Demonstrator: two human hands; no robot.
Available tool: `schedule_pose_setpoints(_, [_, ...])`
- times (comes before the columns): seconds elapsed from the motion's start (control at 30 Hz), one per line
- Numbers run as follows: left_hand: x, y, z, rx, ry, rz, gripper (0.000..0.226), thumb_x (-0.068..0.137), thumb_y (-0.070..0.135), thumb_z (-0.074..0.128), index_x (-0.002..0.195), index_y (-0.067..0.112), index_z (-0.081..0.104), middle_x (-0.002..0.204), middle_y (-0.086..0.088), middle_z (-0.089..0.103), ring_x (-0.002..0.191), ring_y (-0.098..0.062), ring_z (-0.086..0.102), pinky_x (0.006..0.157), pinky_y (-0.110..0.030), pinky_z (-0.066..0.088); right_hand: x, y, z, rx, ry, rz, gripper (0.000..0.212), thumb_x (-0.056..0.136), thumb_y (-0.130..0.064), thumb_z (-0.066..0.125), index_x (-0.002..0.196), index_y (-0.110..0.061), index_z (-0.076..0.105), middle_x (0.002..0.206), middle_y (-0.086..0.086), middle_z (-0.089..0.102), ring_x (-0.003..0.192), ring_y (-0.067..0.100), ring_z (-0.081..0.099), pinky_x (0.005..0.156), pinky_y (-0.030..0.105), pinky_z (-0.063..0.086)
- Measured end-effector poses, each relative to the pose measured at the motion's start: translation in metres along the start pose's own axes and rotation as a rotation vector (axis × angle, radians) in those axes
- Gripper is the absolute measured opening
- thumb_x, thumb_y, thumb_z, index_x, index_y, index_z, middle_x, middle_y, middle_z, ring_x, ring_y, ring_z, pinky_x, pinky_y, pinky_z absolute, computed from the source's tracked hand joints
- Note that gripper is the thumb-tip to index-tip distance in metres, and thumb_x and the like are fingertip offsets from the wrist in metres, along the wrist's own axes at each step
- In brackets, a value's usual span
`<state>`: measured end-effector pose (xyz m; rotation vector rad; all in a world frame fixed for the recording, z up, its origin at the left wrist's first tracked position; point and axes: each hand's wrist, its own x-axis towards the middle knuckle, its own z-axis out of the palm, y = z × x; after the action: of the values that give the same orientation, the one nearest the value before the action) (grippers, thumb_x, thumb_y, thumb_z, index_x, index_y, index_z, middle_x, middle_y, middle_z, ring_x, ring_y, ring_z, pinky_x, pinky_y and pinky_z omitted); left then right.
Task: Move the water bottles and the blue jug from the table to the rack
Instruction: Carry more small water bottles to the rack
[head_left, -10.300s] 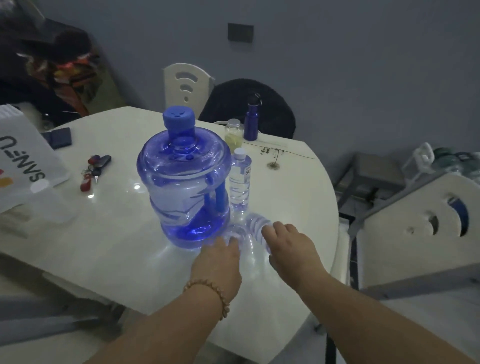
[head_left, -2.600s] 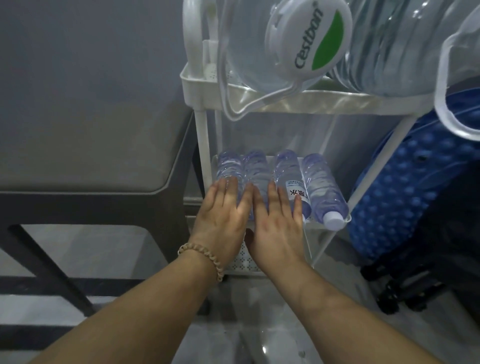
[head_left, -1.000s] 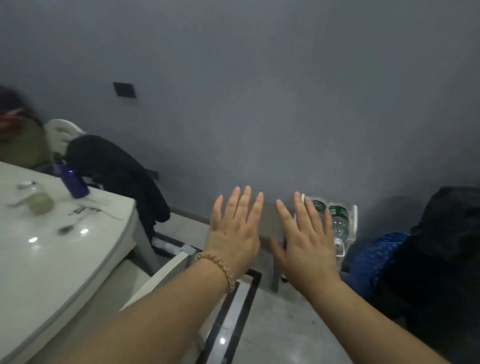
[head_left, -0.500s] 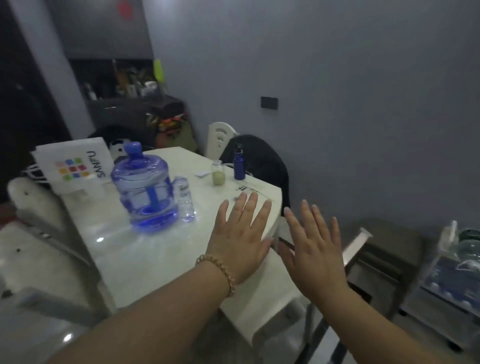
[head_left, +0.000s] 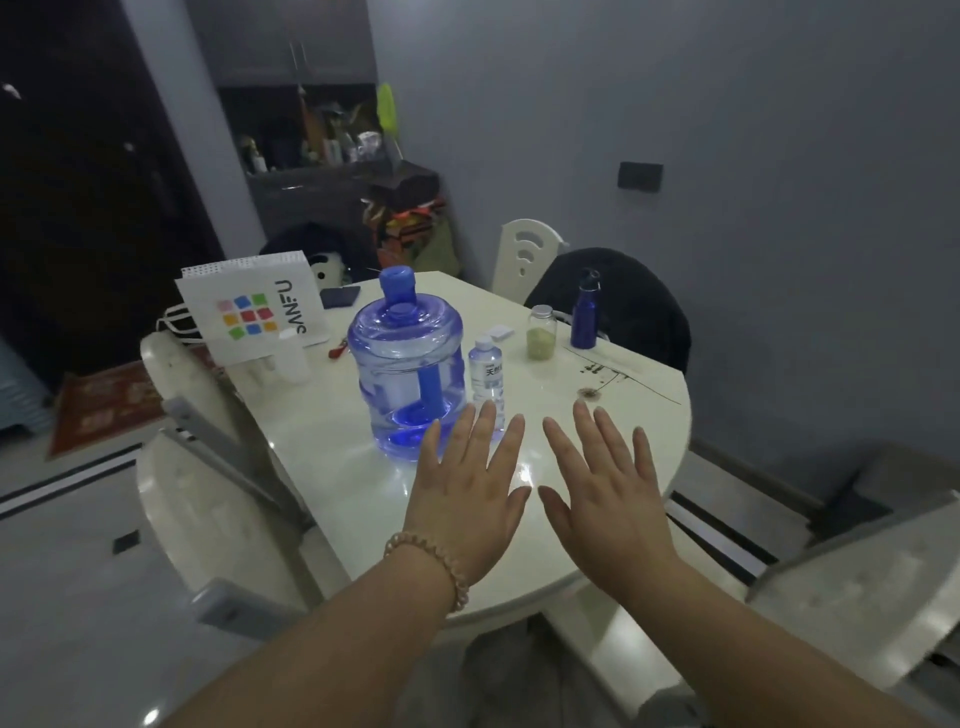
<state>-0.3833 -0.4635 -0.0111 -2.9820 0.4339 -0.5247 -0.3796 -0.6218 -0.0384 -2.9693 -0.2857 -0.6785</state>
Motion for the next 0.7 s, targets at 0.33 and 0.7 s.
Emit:
schedule_pose_setpoints(0.33, [0.127,-0.092,0.084,0.12,-0.055,-0.001,0.07,0.088,0.05,0.05,0.146,0.018,0.03,0.151,-0.015,0.031,0.138,-0.034,0.028,0.111,-0.052,0.009,0.16,-0.005,0.124,0.029,-0.095,-0.034,0.082,0.068,-0.023,0.077,0.141,-0.018,0.041,0.149,0.013,0.035,0.135,0.031,0.034,0.11,0.051,0.018])
schedule_pose_setpoints(0.7, [0.234,-0.142,0.141,0.262,-0.038,-0.034,0.075,0.094,0.049,0.03,0.149,0.016,-0.009,0.157,-0.018,-0.007,0.143,-0.037,-0.003,0.112,-0.054,0.004,0.272,-0.015,0.194,-0.02,-0.135,-0.132,0.081,0.07,-0.024,0.07,0.144,-0.019,0.035,0.152,0.013,0.028,0.137,0.032,0.03,0.109,0.054,0.021])
